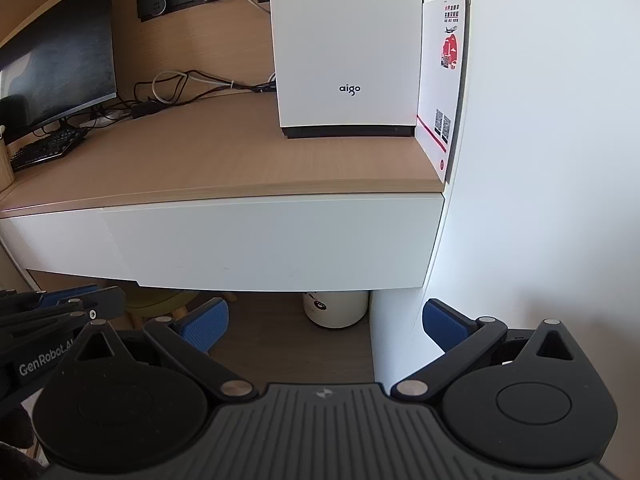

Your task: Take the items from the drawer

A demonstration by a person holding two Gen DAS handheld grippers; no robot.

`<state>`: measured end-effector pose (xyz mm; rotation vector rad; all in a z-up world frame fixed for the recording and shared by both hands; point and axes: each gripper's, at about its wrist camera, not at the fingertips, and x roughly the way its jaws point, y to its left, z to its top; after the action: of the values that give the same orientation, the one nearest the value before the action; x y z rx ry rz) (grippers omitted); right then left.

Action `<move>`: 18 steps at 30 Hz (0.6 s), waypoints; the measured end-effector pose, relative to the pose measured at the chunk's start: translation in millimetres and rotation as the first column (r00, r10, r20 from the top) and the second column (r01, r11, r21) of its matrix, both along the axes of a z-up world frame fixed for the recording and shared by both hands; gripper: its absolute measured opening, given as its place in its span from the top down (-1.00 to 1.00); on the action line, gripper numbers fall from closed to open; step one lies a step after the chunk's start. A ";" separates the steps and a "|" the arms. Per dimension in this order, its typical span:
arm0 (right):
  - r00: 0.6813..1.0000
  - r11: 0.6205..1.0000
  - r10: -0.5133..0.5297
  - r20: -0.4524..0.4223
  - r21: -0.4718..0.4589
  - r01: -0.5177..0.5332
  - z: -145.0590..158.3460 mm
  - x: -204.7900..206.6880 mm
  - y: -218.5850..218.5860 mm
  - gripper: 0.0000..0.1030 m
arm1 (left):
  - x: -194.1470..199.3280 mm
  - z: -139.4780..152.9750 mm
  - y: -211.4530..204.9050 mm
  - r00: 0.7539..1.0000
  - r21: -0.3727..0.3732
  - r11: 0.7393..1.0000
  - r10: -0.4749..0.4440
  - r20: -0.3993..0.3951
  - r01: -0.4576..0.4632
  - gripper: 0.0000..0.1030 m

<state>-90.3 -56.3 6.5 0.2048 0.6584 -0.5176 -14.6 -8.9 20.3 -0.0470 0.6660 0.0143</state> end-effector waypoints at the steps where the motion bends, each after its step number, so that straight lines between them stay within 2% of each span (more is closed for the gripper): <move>1: 1.000 1.000 0.000 -0.002 0.000 0.000 -0.3 0.2 0.2 -1.00 | 0.2 -0.6 -0.5 1.000 0.000 1.000 0.001 -0.001 -0.001 0.64; 18: 1.000 1.000 -0.011 -0.002 0.003 0.011 -1.2 -1.0 1.7 -1.00 | -2.1 0.2 13.9 1.000 -0.025 1.000 0.016 -0.006 -0.016 0.64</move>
<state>-91.4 -54.6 5.2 0.2109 0.6598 -0.5280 -16.8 5.0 20.5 -0.0763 0.6713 0.0211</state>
